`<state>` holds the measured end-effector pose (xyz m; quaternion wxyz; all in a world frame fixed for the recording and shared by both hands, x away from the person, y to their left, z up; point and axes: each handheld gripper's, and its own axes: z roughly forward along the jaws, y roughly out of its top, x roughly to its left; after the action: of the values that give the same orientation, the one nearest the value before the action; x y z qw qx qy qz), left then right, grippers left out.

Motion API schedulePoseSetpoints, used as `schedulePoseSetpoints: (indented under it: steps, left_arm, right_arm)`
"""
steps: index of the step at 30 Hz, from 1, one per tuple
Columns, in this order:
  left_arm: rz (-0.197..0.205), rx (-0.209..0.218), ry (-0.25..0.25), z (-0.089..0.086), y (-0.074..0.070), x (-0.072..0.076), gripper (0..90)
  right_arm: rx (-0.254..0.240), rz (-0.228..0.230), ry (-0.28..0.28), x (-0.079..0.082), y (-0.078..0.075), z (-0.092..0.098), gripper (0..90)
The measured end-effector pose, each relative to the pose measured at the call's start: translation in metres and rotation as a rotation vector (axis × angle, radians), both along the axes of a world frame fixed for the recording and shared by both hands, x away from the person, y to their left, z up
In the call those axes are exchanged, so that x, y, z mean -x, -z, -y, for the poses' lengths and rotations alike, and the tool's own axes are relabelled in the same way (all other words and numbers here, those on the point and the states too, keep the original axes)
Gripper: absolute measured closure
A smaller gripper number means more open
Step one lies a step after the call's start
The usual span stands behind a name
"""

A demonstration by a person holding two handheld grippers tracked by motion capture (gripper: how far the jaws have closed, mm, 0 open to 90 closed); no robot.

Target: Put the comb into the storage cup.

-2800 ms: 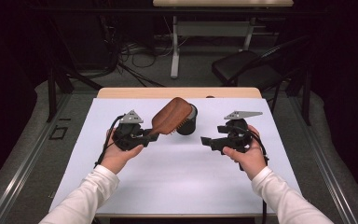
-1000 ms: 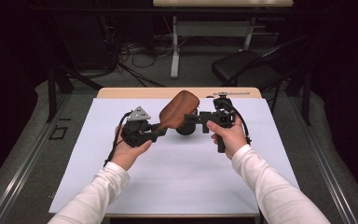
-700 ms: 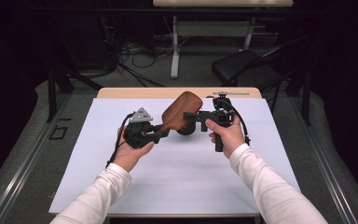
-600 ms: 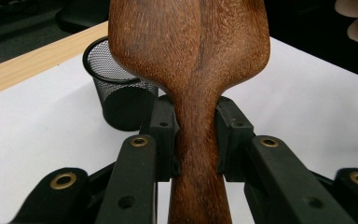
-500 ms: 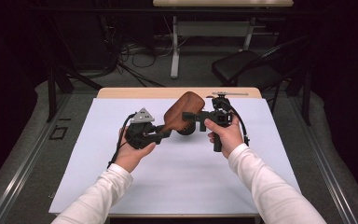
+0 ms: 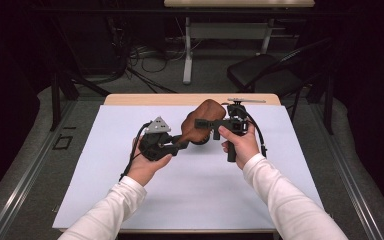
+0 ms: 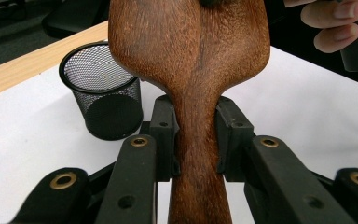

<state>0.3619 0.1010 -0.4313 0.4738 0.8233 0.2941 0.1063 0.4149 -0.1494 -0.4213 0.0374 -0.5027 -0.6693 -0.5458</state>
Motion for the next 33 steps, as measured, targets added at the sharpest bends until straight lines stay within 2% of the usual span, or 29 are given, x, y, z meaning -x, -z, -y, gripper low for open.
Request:
schedulePoseSetpoints:
  steps: [16,24,33]
  left_arm:
    - [0.003,0.01,0.002,0.003,0.001,0.001,71.9]
    - [-0.002,0.011,0.001,0.003,0.002,0.001,71.9]
    - [-0.008,0.006,0.002,0.003,0.004,0.0,71.9]
  right_arm:
    - [-0.033,-0.025,-0.011,-0.002,0.005,-0.004,17.9]
    - [-0.064,-0.045,-0.034,-0.004,0.008,-0.005,22.4]
    - [-0.105,-0.067,-0.027,-0.006,0.012,0.0,26.3]
